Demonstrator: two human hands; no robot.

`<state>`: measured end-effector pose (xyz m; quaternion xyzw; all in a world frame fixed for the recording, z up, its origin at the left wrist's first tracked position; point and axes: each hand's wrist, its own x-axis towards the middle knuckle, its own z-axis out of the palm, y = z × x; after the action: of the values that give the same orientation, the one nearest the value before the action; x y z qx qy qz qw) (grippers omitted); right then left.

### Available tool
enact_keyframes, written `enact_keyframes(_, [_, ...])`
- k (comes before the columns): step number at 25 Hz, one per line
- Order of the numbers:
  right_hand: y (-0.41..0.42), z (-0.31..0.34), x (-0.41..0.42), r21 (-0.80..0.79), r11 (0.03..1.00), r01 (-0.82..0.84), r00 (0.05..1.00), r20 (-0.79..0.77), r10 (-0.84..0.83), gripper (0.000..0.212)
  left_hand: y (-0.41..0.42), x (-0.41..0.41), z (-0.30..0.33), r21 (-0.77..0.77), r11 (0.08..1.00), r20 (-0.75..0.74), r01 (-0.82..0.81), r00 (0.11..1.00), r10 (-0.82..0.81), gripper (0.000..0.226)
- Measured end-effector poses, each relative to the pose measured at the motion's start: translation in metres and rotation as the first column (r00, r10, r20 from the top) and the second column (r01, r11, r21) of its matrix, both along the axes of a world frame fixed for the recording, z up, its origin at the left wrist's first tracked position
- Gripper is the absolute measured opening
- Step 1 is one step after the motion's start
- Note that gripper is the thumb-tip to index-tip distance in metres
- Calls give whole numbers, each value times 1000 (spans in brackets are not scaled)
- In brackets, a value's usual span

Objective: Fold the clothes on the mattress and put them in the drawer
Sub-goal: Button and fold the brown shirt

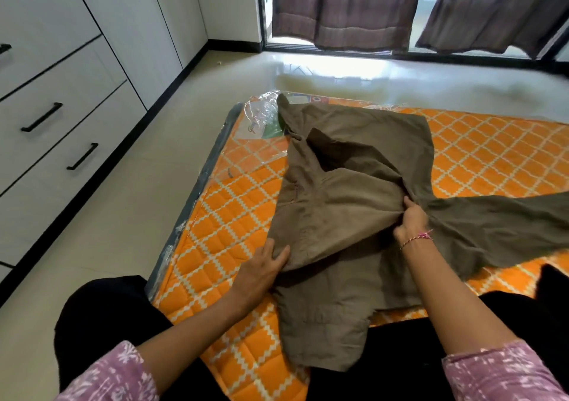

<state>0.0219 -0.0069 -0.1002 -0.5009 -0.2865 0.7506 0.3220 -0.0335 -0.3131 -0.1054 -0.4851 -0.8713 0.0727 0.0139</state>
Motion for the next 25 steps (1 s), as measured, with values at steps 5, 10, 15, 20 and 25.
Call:
enact_keyframes(5, [1,-2,20,124,988,95,987,117,-110,28,8,6,6,-157,972,-48,176,981,-185,42])
enact_keyframes(10, [-7,-11,31,316,839,-443,547,836,-26,45,30,-22,8,-297,952,386,74,921,49,45])
enact_keyframes(15, [-42,-25,5,228,211,-951,185,961,-206,62,84,-9,-25,60,998,193,25,980,-37,67])
enact_keyframes(20, [-11,-35,-9,310,252,-917,248,936,-250,53,94,-4,-55,71,997,270,-30,963,10,68])
enact_keyframes(25, [46,-25,-42,156,341,-927,35,941,-336,35,135,-15,-46,155,988,225,-12,974,-24,72])
